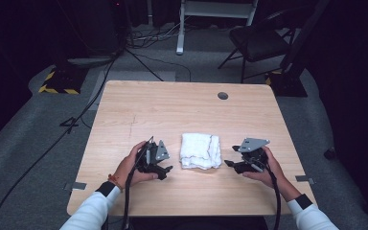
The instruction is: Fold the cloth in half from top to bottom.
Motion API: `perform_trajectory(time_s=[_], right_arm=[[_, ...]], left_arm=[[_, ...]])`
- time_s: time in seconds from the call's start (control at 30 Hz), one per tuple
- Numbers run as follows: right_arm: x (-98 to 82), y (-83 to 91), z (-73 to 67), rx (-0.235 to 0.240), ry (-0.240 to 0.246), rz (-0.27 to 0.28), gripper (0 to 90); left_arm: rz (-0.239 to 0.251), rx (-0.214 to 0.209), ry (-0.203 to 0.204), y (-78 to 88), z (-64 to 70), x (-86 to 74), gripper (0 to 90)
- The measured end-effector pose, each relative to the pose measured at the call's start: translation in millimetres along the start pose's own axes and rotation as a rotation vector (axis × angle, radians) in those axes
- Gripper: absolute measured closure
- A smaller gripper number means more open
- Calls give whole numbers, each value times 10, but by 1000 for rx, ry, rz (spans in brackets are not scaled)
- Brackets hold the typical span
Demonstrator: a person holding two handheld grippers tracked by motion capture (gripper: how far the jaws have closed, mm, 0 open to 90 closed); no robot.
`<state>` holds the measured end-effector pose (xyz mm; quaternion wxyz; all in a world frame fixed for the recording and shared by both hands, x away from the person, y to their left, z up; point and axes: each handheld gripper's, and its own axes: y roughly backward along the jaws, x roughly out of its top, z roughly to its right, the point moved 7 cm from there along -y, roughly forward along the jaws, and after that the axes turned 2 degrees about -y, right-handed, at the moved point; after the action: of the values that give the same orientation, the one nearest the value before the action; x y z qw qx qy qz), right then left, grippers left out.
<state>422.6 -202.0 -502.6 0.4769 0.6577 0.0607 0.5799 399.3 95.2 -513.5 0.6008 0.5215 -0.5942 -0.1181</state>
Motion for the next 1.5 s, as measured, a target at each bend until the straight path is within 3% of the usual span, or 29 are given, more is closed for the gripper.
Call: perform_trajectory(time_s=[0.3,0.73,1.0,1.17,1.27,1.3,1.37,1.5], right_arm=[[-232,217,88,-44,-22,-15,344],[-665,444,239,-90,-91,-36,328],[-997,576,398,-124,-180,-28,318],[-1167,617,455,-115,-250,-3,308],[-1236,620,491,-117,-287,9,303],[-1264,612,505,-120,-299,10,298],[-1305,594,521,-136,-305,1,283],[-1330,581,544,-138,-332,22,257]], left_arm=[[-31,49,19,149,-30,-247,188],[-5,36,89,297,-55,-535,178],[-31,35,149,250,-130,-748,177],[-45,32,207,243,-175,-918,179],[-21,-3,277,267,-200,-1011,181],[-16,-8,280,270,-205,-1025,180],[26,-42,346,269,-210,-1089,179],[73,-26,342,273,-213,-1134,172]])
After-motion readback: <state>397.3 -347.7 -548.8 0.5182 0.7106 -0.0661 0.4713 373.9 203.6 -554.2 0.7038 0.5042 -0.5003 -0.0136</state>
